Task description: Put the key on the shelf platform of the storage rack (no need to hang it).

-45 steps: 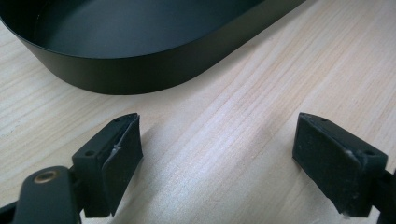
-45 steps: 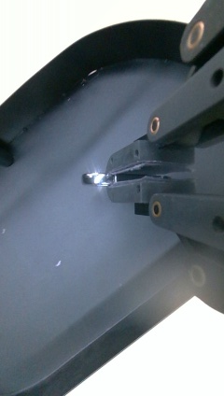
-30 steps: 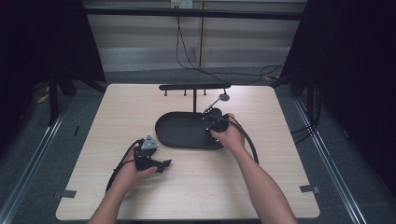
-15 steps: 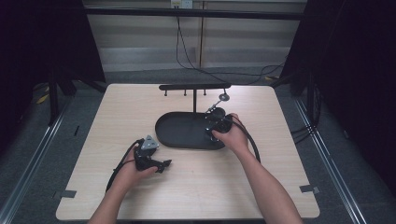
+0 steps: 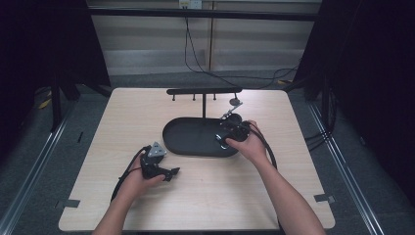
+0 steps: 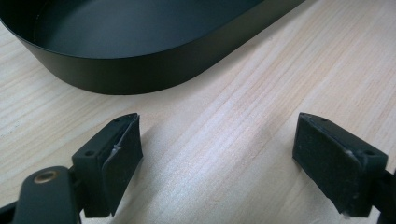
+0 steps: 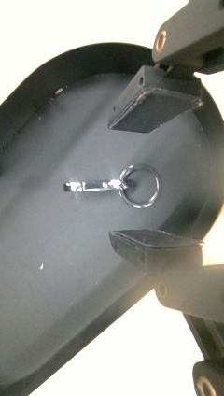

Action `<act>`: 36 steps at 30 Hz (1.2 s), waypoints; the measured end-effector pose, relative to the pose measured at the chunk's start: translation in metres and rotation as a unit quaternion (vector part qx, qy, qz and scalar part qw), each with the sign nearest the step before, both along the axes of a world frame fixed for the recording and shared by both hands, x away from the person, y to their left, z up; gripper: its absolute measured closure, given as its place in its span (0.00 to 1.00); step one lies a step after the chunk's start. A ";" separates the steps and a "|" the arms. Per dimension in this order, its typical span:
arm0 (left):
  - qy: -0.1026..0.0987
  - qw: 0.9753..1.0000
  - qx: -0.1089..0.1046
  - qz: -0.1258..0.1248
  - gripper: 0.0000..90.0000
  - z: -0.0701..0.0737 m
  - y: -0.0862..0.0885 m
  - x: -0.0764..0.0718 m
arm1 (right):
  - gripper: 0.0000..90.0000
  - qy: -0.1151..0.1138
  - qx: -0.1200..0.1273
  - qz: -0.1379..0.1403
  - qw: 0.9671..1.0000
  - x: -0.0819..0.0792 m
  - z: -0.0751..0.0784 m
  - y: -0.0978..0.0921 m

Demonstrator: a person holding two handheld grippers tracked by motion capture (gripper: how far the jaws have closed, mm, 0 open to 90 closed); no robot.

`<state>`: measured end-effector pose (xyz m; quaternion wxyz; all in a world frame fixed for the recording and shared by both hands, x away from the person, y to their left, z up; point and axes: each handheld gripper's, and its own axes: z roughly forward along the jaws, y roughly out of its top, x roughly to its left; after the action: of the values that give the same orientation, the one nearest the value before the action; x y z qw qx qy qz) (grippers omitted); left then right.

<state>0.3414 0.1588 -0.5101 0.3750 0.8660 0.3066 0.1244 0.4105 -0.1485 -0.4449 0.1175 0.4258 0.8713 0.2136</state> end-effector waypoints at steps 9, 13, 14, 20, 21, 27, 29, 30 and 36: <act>0.000 1.000 0.000 0.000 0.17 0.000 0.000 0.000 | 0.38 0.010 0.018 0.010 1.000 -0.010 0.004 0.000; 0.000 1.000 0.000 0.000 0.17 0.000 0.000 0.000 | 0.35 0.012 0.023 0.022 0.999 -0.017 0.006 0.000; 0.000 1.000 0.000 0.000 0.17 0.000 0.000 0.000 | 0.35 0.012 0.026 0.025 0.999 -0.019 0.006 0.000; 0.000 1.000 0.000 0.000 0.17 0.000 0.000 0.000 | 0.34 0.017 0.031 0.038 0.999 -0.031 0.005 -0.002; 0.000 1.000 0.000 0.000 0.17 0.000 0.000 0.000 | 0.34 0.016 0.031 0.040 0.999 -0.033 0.005 -0.003; 0.000 1.000 0.000 0.000 0.17 0.000 0.000 0.000 | 0.33 0.013 0.040 0.043 0.998 -0.042 0.007 -0.011; 0.000 1.000 0.000 0.000 0.17 0.000 0.000 0.000 | 0.33 0.010 0.042 0.044 0.998 -0.045 0.007 -0.014; 0.000 1.000 0.000 0.000 0.17 0.000 0.000 0.000 | 0.33 0.010 0.043 0.044 0.998 -0.047 0.007 -0.015; 0.000 1.000 0.000 0.000 0.17 0.000 0.000 0.000 | 0.33 0.011 0.045 0.052 0.998 -0.056 0.004 -0.023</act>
<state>0.3414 0.1589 -0.5100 0.3746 0.8663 0.3062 0.1244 0.3543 -0.1716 -0.4404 0.0770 0.3872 0.8831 0.2534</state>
